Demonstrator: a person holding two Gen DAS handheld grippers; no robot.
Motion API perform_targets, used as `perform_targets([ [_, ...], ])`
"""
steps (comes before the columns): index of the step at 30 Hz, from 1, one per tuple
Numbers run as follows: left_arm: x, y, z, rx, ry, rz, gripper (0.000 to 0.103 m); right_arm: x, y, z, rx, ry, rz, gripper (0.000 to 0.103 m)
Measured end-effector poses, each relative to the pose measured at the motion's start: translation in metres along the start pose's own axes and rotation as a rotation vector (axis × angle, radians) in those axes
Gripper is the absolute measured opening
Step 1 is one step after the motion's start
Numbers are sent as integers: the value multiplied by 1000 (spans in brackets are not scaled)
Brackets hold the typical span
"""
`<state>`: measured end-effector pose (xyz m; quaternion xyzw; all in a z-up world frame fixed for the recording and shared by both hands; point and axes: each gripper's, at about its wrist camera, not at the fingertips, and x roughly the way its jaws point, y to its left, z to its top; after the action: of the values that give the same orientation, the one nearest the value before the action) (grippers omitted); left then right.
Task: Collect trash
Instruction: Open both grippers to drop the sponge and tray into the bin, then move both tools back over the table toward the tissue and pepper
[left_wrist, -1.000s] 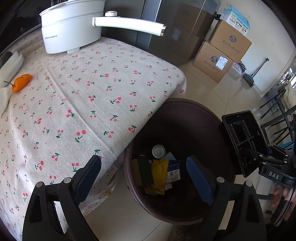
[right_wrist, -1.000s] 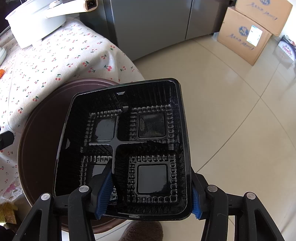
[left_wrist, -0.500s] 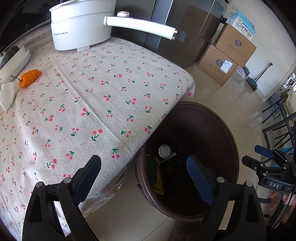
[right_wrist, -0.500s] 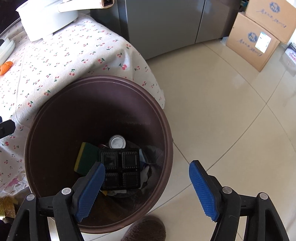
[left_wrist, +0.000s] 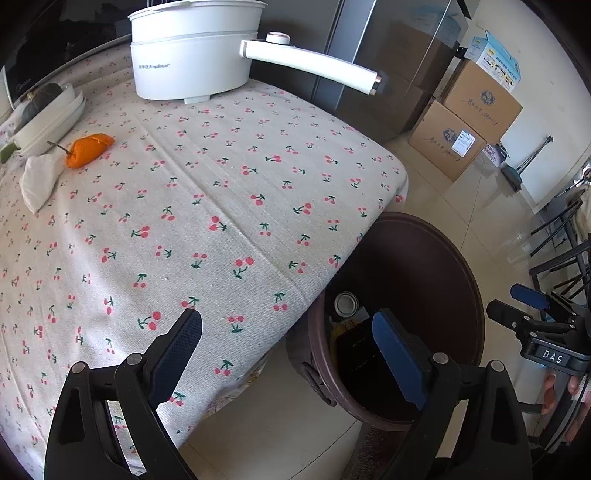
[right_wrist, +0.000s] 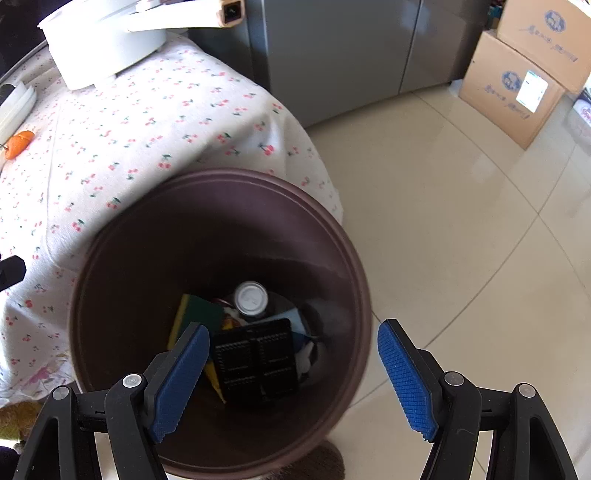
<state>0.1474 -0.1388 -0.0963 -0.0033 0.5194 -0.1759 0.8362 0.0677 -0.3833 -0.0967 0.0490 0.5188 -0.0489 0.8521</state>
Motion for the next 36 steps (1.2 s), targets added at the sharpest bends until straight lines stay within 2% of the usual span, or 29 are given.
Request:
perform_targets([
  [18,-47,95,-9,-136,-47,110,95,-3,95,31,-107,-39,91,79],
  [30,-75,171,-12,-296,-88,169,95,6,151,58,-142,-60,125,80],
  [36,-76,202,3,-304,-94,256,96,15,175,72,-165,-72,115,80],
])
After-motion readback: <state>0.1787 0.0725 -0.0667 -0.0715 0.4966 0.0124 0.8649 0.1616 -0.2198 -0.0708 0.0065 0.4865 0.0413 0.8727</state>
